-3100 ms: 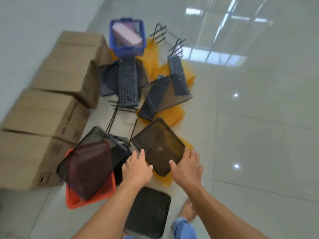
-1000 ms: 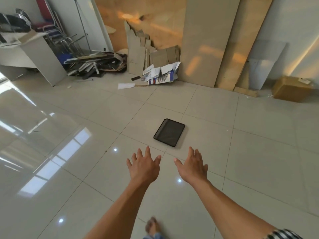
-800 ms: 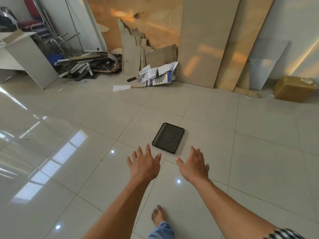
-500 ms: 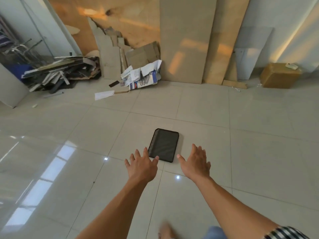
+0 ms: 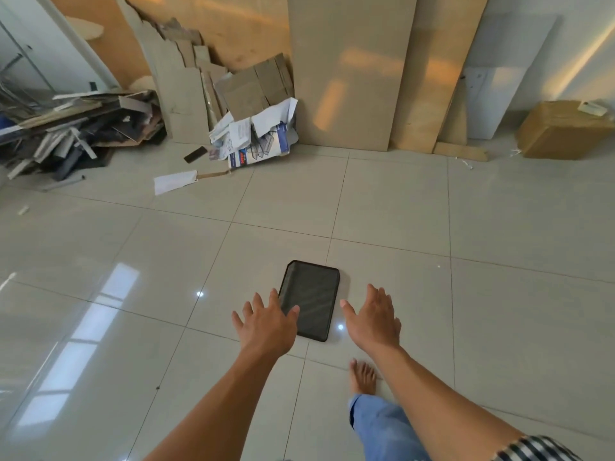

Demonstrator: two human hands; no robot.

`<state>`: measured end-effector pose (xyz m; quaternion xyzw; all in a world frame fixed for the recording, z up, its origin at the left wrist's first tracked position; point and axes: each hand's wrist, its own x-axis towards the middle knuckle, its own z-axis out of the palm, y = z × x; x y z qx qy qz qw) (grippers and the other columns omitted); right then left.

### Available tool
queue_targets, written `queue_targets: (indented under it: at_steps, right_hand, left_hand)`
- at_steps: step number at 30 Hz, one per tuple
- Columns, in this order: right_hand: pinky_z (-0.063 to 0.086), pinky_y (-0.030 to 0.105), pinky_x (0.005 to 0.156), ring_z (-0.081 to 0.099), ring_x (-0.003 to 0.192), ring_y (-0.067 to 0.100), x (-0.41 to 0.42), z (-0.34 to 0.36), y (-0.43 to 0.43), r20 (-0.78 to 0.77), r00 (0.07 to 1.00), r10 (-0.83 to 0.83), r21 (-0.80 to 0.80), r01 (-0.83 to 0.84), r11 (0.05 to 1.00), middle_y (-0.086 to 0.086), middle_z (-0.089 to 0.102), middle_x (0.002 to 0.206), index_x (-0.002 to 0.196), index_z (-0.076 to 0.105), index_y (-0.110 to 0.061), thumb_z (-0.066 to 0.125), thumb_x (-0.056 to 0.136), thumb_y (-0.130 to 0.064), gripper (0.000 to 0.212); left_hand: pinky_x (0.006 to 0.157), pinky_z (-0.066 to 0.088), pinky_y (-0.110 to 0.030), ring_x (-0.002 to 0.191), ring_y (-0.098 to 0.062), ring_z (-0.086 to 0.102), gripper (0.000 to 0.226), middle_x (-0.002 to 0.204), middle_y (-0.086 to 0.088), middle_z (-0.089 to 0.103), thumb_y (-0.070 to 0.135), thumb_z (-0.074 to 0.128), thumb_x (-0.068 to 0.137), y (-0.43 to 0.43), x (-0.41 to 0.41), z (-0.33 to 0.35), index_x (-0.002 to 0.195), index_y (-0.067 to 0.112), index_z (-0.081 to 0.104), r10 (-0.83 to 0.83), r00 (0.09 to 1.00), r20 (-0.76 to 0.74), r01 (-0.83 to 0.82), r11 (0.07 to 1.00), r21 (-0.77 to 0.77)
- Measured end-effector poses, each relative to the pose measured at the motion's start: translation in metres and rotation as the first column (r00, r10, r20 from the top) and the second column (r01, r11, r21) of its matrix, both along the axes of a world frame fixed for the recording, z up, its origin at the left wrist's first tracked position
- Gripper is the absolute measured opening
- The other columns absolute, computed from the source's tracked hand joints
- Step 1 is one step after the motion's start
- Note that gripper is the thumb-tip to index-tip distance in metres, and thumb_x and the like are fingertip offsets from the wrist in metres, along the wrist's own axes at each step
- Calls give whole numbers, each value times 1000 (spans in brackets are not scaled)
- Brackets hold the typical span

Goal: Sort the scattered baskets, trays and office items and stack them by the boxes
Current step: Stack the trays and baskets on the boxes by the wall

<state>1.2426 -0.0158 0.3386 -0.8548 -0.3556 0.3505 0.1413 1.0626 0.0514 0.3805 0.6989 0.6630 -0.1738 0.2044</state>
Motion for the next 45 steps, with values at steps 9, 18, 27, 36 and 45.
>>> queue_targets:
  at_steps: [9,18,27,36,45]
  right_hand:
    - [34,52,115,32,147,31,34,-95,96,-49,999,-8,-126,2,992,10,30,161,156,24,-13,49,98,-58,77]
    - [42,41,99,49,132,37,-11,-307,149,-178,975,-129,-272,77,959,14,45,150,150,32,-11,54,97,-57,74]
    - [39,47,107,45,136,38,-38,-499,168,-310,870,-384,-429,233,873,15,41,154,153,26,-10,58,97,-52,77]
    - [42,39,103,49,132,35,-36,-593,198,-348,747,-566,-483,374,792,17,48,149,148,41,-2,64,97,-25,61]
    - [48,35,84,56,111,33,-38,-591,223,-288,774,-564,-417,428,801,18,53,134,141,37,1,62,92,-18,59]
  left_hand:
    - [121,3,-59,152,-37,13,73,166,-13,14,64,25,101,90,-6,-110,160,24,11,57,998,-41,-60,995,-84]
    - [122,4,-59,152,-36,15,72,166,-12,16,63,28,101,129,-58,-317,160,24,12,101,992,-75,-112,982,-154]
    - [116,23,-54,145,-34,29,70,161,-5,29,58,41,99,153,-89,-527,158,27,19,146,988,-49,-153,950,-273]
    - [103,42,-37,130,-34,50,59,143,-14,52,45,49,102,193,-106,-646,145,5,40,342,938,50,-296,870,-394]
    - [87,50,-35,108,-32,62,55,118,-18,65,46,48,103,212,-108,-646,124,-3,58,472,872,131,-414,853,-319]
